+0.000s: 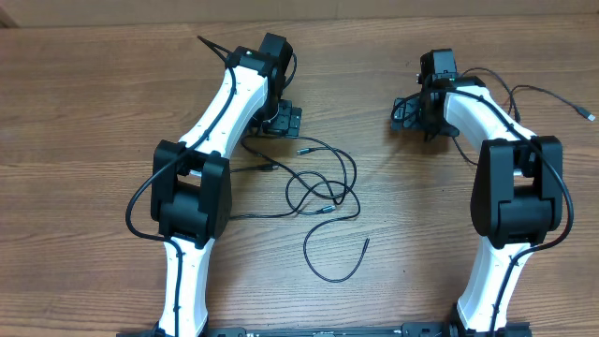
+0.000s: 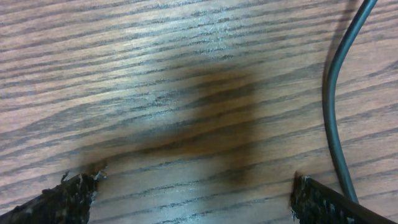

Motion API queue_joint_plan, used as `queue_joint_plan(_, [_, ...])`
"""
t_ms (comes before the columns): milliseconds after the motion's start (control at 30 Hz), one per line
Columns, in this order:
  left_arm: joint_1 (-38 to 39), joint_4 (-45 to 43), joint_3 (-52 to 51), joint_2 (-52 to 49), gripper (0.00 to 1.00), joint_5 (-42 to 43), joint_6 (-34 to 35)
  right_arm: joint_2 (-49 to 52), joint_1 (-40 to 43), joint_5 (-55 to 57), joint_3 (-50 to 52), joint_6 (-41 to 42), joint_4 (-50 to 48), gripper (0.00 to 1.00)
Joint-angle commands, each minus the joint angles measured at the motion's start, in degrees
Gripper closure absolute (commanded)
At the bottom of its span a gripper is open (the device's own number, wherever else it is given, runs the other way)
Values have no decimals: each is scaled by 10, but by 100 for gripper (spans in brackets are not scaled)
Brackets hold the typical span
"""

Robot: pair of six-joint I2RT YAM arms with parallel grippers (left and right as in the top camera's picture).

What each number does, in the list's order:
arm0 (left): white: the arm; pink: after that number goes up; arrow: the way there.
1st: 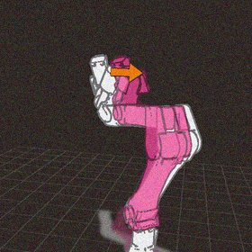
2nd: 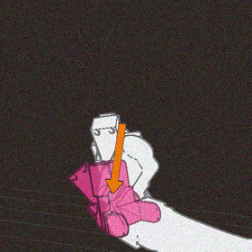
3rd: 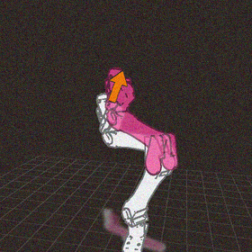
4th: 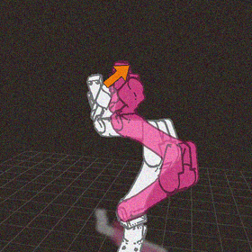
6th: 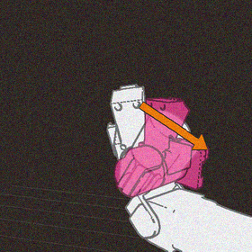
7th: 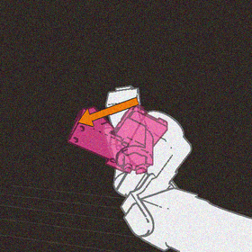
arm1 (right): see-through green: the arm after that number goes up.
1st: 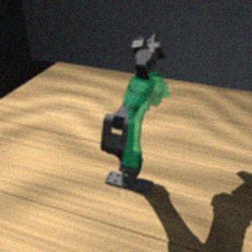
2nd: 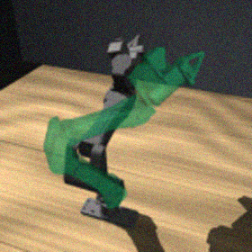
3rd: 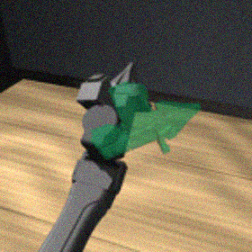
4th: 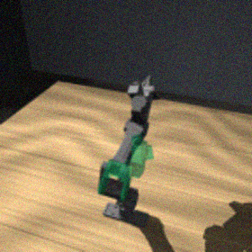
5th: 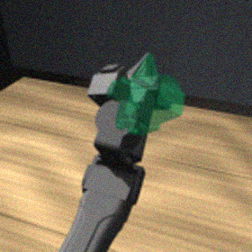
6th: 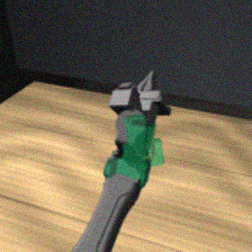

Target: Untangle cables

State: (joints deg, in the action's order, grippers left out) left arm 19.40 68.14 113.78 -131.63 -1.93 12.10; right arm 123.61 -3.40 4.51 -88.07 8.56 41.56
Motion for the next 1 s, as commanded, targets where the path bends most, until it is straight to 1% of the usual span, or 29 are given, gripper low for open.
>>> queue_joint_plan(0, [-2,2,7,-2,0,5,8,0,3,0,11,-12,-8,0])
queue_joint_plan(167, [-2,2,7,-2,0,5,8,0,14,14,19,-18,-13,0])
queue_joint_plan(367, [-2,2,7,-2,0,5,8,0,55,-2,26,-34,-16,0])
queue_joint_plan(667, [-2,2,7,-2,0,5,8,0,151,-4,26,-72,3,0])
queue_joint_plan(967, [-2,2,7,-2,1,5,8,0,274,-1,26,-74,7,0])
